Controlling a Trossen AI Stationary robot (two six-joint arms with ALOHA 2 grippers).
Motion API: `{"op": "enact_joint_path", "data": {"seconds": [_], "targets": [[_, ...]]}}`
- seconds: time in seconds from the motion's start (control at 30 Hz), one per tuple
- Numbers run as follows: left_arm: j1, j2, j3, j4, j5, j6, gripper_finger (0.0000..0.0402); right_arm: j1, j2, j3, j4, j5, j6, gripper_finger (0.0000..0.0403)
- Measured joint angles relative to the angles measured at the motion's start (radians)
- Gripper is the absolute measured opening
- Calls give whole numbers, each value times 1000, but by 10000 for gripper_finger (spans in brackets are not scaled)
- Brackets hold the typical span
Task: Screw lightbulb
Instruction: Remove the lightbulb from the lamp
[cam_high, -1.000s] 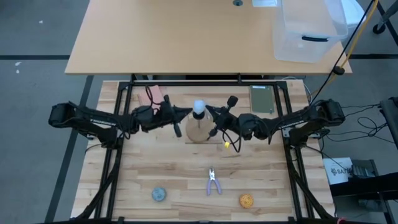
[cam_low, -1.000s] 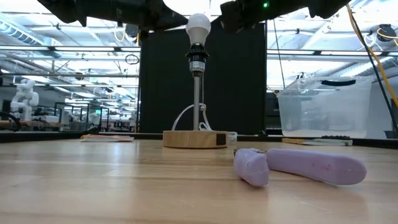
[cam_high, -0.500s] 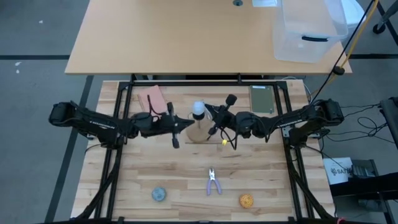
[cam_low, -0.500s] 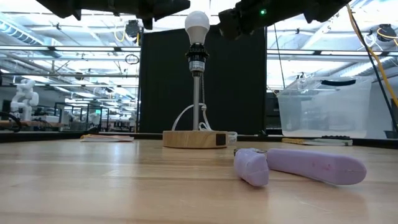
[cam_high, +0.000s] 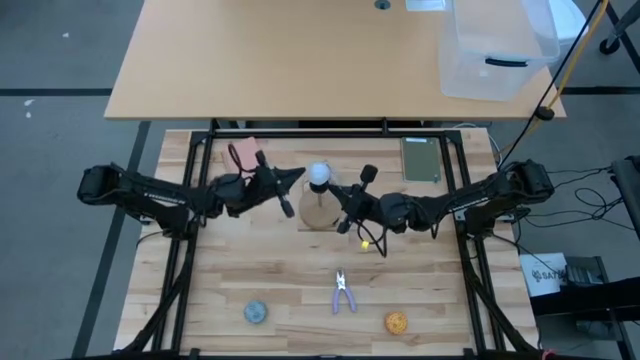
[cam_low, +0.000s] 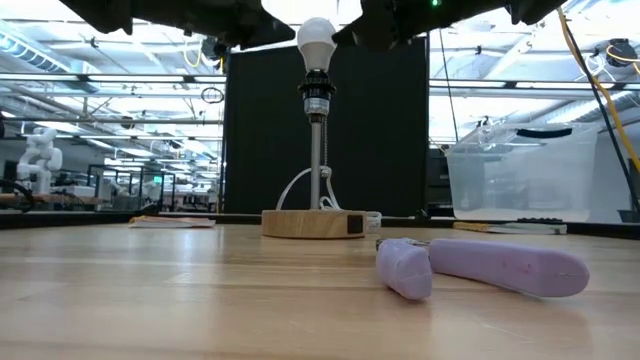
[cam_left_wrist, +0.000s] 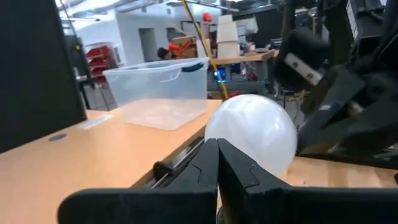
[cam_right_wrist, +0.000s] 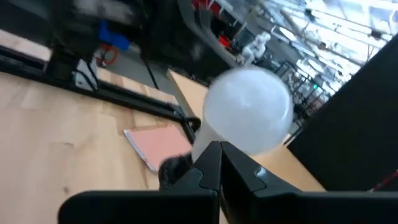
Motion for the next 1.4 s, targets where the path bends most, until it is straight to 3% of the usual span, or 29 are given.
{"op": "enact_joint_path", "data": {"seconds": [0.23,0.53,0.9,1.13,1.4], "targets": [[26,0,0,-20,94,-50,0,-9,-1,0,69,7,-76,0],[9,21,0,-3,170,-76,0,-65,-2,0,74,8,-70,0],[11,77,1,66,333,-50,0,-115,-2,0,73,0,-57,0],[-10,58,0,99,297,10,0,-124,-2,0,34,5,-19,0],[-25,0,0,95,31,109,0,-58,-2,0,-55,7,66,0]]}}
